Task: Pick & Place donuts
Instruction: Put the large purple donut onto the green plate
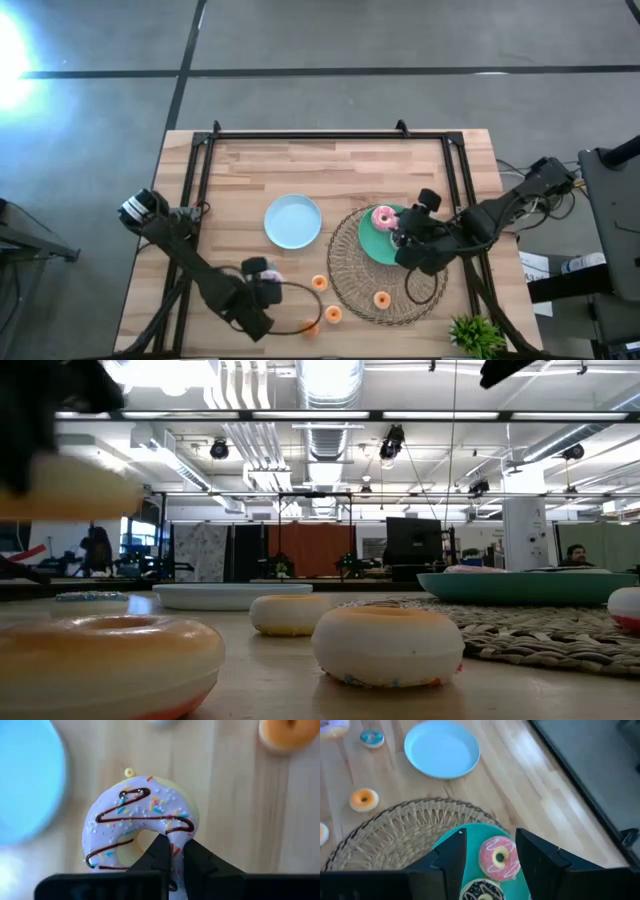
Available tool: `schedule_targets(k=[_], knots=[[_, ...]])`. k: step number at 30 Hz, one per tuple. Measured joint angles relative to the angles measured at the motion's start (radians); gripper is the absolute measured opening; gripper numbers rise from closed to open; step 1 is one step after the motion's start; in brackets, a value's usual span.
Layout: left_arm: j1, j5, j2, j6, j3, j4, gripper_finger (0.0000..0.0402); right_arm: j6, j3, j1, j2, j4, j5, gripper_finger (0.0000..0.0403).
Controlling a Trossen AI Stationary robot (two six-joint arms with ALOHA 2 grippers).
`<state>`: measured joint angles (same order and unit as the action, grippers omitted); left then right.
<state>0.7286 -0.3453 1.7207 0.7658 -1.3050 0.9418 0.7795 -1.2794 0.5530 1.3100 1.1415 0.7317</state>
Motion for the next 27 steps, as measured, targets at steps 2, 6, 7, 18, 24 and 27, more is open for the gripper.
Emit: schedule_targets(k=[2, 6, 7, 18, 24, 27], knots=[[-0.044, -0.010, -0.006, -0.095, -0.039, -0.010, 0.0006, 0.000, 0.003, 0.012, -0.014, 0.000, 0.023, 0.0155], [-0.173, -0.014, -0.002, -0.325, -0.087, -0.065, 0.0006, 0.006, 0.003, 0.036, -0.037, -0.004, 0.113, 0.0147], [-0.211, -0.015, -0.002, -0.379, -0.089, -0.106, 0.0006, 0.014, 0.003, 0.041, -0.044, -0.004, 0.139, 0.0146], [-0.551, 0.135, 0.003, -0.707, -0.082, -0.607, 0.0005, 0.235, -0.009, 0.112, -0.120, -0.004, 0.456, 0.0132], [-0.633, 0.232, 0.074, -0.735, -0.084, -0.738, 0.0005, 0.305, -0.009, 0.107, -0.157, 0.014, 0.431, 0.0130], [-0.653, 0.232, 0.080, -0.715, -0.080, -0.649, 0.0005, 0.325, 0.003, 0.088, -0.160, 0.039, 0.284, 0.0130]])
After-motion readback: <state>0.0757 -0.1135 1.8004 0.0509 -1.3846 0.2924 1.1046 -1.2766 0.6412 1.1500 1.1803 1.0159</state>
